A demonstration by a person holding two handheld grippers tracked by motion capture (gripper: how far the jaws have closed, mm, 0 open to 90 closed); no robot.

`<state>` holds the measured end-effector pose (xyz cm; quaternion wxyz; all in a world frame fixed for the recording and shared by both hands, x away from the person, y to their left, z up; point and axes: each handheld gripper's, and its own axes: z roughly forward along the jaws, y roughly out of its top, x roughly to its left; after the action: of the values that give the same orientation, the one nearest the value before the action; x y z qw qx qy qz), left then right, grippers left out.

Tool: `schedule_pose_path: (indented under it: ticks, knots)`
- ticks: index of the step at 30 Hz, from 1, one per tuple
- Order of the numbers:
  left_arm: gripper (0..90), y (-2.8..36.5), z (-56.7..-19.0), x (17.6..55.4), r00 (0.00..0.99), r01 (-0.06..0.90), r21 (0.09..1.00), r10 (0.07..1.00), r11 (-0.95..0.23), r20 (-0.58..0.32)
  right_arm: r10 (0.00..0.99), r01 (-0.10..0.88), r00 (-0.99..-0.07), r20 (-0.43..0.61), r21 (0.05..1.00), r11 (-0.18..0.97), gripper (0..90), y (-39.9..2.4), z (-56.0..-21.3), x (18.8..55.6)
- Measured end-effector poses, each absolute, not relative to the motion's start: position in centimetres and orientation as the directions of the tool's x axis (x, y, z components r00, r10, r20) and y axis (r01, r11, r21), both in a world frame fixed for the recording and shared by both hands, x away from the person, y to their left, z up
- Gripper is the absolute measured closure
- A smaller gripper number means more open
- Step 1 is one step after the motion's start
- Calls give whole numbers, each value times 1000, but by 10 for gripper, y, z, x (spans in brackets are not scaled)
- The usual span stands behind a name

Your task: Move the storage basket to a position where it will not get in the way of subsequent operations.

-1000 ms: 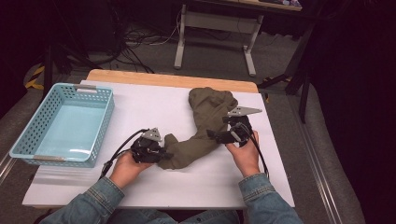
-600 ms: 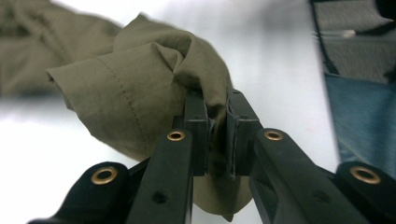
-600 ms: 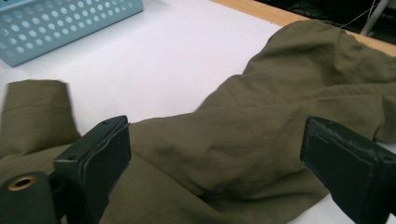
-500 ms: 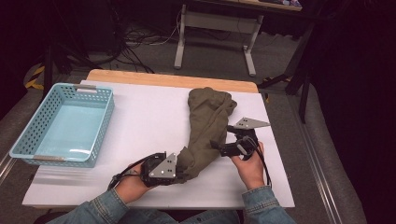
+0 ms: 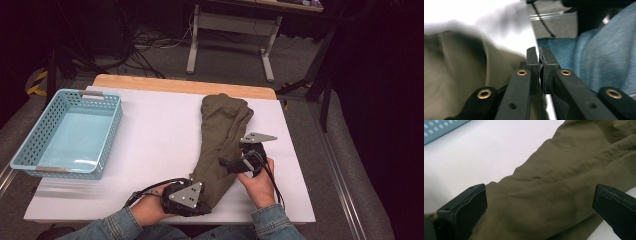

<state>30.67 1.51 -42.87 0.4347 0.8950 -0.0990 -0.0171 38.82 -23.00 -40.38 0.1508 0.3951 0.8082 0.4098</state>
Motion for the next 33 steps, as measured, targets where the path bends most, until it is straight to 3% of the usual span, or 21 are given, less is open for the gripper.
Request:
schedule_pose_path:
  ticks: [3,14,16,18,19,20,21,22,23,33]
  knots:
    - [871,15,-430,307,978,-155,788,-208,-596,36,777,516,-626,69,784,346,66,-230,-408,388]
    - [863,22,-426,313,983,-122,807,-181,-577,19,825,554,-556,98,784,280,100,-229,-424,402]
    - [855,26,-425,315,987,-106,813,-160,-573,16,833,558,-546,84,779,287,181,-229,-425,405]
    - [847,30,-424,319,990,-84,822,-142,-563,4,833,564,-546,89,774,287,320,-230,-426,405]
    - [845,32,-424,320,992,-71,824,-129,-563,-2,825,563,-556,100,776,285,469,-232,-426,405]
    - [844,32,-424,320,992,-71,824,-129,-563,-2,825,563,-556,100,776,285,469,-232,-426,405]
    - [844,35,-424,322,993,-58,829,-116,-556,-8,822,560,-561,99,777,288,578,-233,-426,404]
    - [841,36,-423,323,994,-58,833,-112,-550,-5,823,551,-564,69,774,313,786,-233,-425,403]
    - [840,38,-422,324,995,-57,834,-103,-549,0,819,541,-570,59,777,321,897,-234,-423,400]
    - [812,51,-417,334,1000,-4,850,22,-528,19,820,521,-569,54,795,310,900,-255,-412,387]
